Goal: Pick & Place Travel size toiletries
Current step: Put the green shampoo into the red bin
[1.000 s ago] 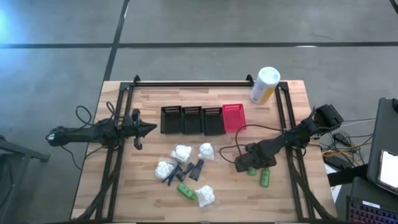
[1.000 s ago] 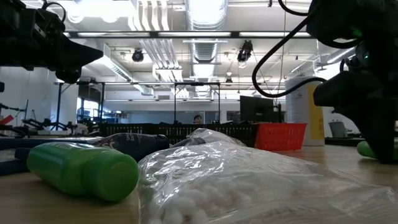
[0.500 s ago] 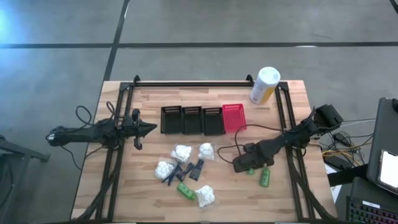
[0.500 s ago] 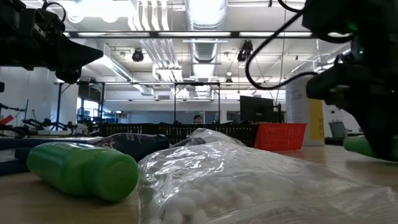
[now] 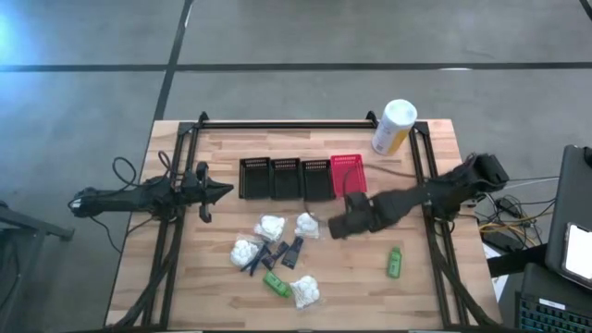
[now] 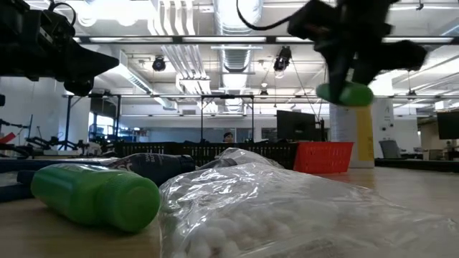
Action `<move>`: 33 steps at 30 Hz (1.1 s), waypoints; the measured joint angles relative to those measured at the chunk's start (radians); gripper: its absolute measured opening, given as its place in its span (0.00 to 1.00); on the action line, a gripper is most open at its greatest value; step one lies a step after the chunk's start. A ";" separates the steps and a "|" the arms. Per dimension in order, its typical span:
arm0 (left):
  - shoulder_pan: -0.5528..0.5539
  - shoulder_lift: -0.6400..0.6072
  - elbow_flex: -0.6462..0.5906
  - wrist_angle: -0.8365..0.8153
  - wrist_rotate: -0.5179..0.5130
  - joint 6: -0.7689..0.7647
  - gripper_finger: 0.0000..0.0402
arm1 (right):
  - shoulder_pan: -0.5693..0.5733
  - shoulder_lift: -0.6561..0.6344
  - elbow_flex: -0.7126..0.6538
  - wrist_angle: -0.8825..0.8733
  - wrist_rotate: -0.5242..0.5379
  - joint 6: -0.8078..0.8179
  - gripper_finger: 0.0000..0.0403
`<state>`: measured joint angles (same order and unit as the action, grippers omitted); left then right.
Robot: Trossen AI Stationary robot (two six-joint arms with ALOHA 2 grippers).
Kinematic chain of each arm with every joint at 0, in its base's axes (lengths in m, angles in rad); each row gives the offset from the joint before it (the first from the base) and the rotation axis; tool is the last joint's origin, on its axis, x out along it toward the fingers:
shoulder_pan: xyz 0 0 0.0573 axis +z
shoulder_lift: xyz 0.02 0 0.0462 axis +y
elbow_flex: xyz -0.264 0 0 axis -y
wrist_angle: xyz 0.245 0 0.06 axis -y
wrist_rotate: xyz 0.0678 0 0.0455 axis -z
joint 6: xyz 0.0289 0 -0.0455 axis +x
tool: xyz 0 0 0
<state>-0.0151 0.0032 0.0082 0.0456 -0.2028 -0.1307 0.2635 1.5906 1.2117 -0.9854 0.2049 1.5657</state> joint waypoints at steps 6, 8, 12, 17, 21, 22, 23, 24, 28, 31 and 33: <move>0.000 0.000 0.000 0.000 0.000 0.000 0.03 | -0.247 -0.001 0.026 0.026 -0.139 -0.271 0.27; 0.000 0.000 0.000 0.000 0.000 0.000 0.03 | -0.314 -0.001 0.020 0.043 -0.146 -0.330 0.27; 0.000 0.000 0.000 0.000 0.000 0.000 0.03 | -0.422 -0.001 0.016 0.040 -0.150 -0.423 0.28; 0.000 0.000 0.000 0.000 0.000 0.000 0.03 | -0.531 0.016 0.012 0.041 -0.153 -0.500 0.30; 0.000 0.000 0.000 0.000 0.000 0.000 0.03 | -0.587 0.065 0.011 0.045 -0.157 -0.550 0.30; 0.000 0.000 0.000 0.000 0.000 0.000 0.03 | -0.597 0.079 0.011 0.045 -0.165 -0.561 0.29; 0.000 0.000 0.000 0.000 0.000 0.000 0.03 | -0.606 0.094 0.011 0.047 -0.180 -0.572 0.30; 0.000 0.000 0.000 0.000 0.000 0.000 0.03 | -0.614 0.109 0.011 0.049 -0.198 -0.582 0.30; 0.000 0.000 0.000 0.000 0.000 0.000 0.03 | -0.626 0.155 0.009 0.050 -0.228 -0.601 0.34; 0.000 0.000 0.000 0.000 0.000 0.000 0.03 | -0.616 0.178 0.009 0.051 -0.229 -0.600 0.39; 0.000 0.000 0.000 0.000 0.000 0.000 0.03 | -0.608 0.184 0.009 0.052 -0.226 -0.590 0.42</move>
<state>-0.0151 0.0036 0.0082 0.0452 -0.2028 -0.1307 -0.3443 1.7749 1.2209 -0.9330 -0.0216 0.9753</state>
